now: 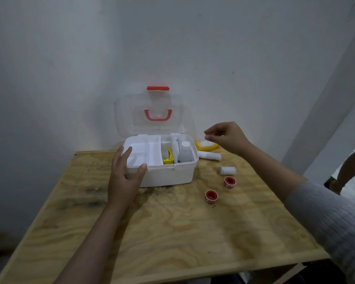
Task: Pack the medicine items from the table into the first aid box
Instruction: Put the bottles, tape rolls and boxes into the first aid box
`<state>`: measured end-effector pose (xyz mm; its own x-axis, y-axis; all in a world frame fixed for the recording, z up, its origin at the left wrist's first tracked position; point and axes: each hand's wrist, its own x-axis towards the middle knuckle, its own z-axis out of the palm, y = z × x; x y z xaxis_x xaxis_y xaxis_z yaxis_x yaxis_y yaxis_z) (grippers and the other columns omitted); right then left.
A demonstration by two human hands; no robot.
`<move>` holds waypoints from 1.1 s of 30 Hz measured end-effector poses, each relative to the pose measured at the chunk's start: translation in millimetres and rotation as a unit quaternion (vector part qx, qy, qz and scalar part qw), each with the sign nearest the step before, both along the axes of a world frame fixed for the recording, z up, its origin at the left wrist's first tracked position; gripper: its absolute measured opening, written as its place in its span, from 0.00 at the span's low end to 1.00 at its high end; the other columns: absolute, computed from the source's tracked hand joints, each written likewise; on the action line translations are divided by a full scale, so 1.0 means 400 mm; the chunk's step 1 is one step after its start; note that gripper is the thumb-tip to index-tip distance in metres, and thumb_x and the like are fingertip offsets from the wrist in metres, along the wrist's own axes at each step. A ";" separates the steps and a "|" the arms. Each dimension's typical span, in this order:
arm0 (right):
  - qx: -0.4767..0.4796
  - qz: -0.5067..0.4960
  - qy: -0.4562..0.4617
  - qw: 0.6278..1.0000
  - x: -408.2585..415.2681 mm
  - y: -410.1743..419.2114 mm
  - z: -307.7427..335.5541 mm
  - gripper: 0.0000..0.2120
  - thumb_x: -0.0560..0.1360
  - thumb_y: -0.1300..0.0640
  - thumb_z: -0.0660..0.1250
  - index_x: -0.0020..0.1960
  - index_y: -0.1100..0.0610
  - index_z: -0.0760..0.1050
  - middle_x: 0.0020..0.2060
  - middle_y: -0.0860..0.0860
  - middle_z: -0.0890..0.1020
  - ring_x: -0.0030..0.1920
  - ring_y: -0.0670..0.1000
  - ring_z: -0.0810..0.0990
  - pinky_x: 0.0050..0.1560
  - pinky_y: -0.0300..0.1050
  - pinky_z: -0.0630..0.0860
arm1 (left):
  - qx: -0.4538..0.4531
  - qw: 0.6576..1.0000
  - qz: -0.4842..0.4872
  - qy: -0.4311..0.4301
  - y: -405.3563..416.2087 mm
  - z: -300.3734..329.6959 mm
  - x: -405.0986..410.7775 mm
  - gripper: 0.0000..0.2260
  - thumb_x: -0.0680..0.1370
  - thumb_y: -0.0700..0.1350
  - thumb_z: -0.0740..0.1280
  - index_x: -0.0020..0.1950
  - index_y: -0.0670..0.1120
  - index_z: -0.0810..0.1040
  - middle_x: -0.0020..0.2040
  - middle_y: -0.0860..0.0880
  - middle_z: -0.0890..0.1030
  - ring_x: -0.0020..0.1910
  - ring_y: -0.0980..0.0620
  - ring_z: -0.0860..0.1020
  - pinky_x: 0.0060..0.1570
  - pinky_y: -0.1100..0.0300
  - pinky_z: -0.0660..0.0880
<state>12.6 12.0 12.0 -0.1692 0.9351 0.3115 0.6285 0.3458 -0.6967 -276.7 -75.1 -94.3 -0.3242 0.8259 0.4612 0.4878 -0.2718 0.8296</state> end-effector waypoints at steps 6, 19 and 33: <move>-0.158 -0.021 -0.202 0.966 0.129 -0.004 -0.083 0.09 0.66 0.57 0.76 0.45 0.52 0.83 0.41 0.46 0.83 0.43 0.44 0.80 0.44 0.37 0.74 | -0.001 1.000 0.001 -0.001 0.001 -0.004 -0.002 0.25 0.74 0.54 0.67 0.70 0.60 0.65 0.76 0.56 0.59 0.72 0.56 0.59 0.64 0.44 0.71; 0.010 -0.035 -0.049 0.998 0.144 -0.030 -0.076 0.07 0.68 0.59 0.75 0.46 0.52 0.83 0.40 0.45 0.84 0.37 0.41 0.81 0.44 0.42 0.78 | -0.012 1.000 0.003 -0.017 -0.001 -0.001 0.000 0.25 0.75 0.51 0.68 0.70 0.59 0.66 0.75 0.59 0.60 0.70 0.65 0.58 0.65 0.44 0.70; 0.021 0.223 -0.138 0.965 -0.316 -0.069 0.052 0.11 0.68 0.61 0.75 0.49 0.60 0.82 0.45 0.53 0.85 0.41 0.45 0.81 0.39 0.27 0.74 | -0.022 1.000 -0.008 -0.004 -0.003 0.004 -0.004 0.31 0.74 0.57 0.67 0.73 0.62 0.57 0.76 0.57 0.59 0.73 0.56 0.60 0.64 0.44 0.71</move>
<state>-113.6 -15.6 32.7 -0.6335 0.7378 0.2332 0.5707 0.6490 -0.5030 -278.5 -76.1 -92.6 -0.3140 0.8508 0.4213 0.4768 -0.2424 0.8449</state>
